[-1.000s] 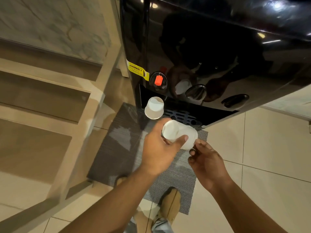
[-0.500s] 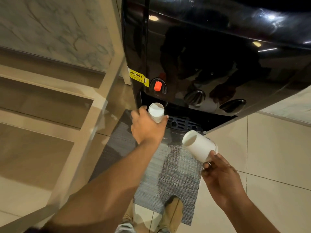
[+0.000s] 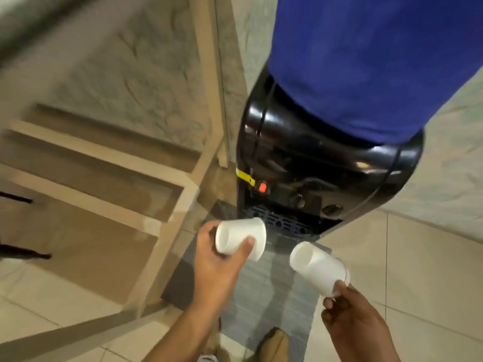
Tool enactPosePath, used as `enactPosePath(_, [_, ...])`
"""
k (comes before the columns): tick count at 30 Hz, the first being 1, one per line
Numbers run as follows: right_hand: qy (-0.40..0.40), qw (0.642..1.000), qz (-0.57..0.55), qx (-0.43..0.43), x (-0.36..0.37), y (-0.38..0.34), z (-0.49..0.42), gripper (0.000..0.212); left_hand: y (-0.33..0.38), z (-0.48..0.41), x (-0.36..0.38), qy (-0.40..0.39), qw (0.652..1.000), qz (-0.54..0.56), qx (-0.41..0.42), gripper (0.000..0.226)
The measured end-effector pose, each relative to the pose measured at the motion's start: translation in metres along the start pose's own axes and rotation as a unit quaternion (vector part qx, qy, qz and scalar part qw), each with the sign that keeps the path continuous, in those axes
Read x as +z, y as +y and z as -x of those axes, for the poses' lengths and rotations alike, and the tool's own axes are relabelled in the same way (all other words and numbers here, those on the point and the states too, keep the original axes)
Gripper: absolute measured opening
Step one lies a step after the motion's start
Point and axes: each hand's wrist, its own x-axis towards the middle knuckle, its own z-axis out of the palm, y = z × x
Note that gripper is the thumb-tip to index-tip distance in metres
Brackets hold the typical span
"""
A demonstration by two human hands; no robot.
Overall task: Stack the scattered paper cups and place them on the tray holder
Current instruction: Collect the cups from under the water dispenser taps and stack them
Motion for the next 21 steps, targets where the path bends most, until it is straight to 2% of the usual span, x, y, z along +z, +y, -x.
enactPosePath(2, [-0.050, 0.998, 0.033, -0.025, 0.021, -0.017, 0.040, 0.012, 0.051, 0.035, -0.027, -0.002, 0.999, 0.030, 0.012, 0.050])
enactPosePath(5, [-0.144, 0.983, 0.080, -0.078, 0.060, -0.048, 0.104, 0.013, 0.129, 0.078, -0.053, -0.006, 0.997, 0.026, 0.072, 0.049])
enactPosePath(7, [-0.215, 0.964, 0.101, -0.119, 0.082, -0.058, 0.138, 0.018, 0.165, 0.096, -0.062, -0.024, 0.994, 0.029, 0.105, 0.053])
enactPosePath(9, [-0.278, 0.938, 0.132, -0.158, 0.105, -0.068, 0.162, 0.034, 0.193, 0.105, -0.070, -0.043, 0.990, 0.017, 0.135, 0.053])
enactPosePath(12, [-0.350, 0.896, 0.181, -0.203, 0.136, -0.080, 0.194, 0.037, 0.228, 0.112, -0.087, -0.015, 0.984, 0.011, 0.175, 0.055])
enactPosePath(16, [-0.395, 0.863, 0.200, -0.243, 0.180, -0.088, 0.222, 0.036, 0.258, 0.102, -0.106, 0.013, 0.977, 0.043, 0.210, 0.053])
enactPosePath(21, [-0.397, 0.881, 0.141, -0.217, 0.234, -0.081, 0.247, 0.025, 0.280, 0.086, -0.127, 0.018, 0.969, 0.124, 0.215, 0.068])
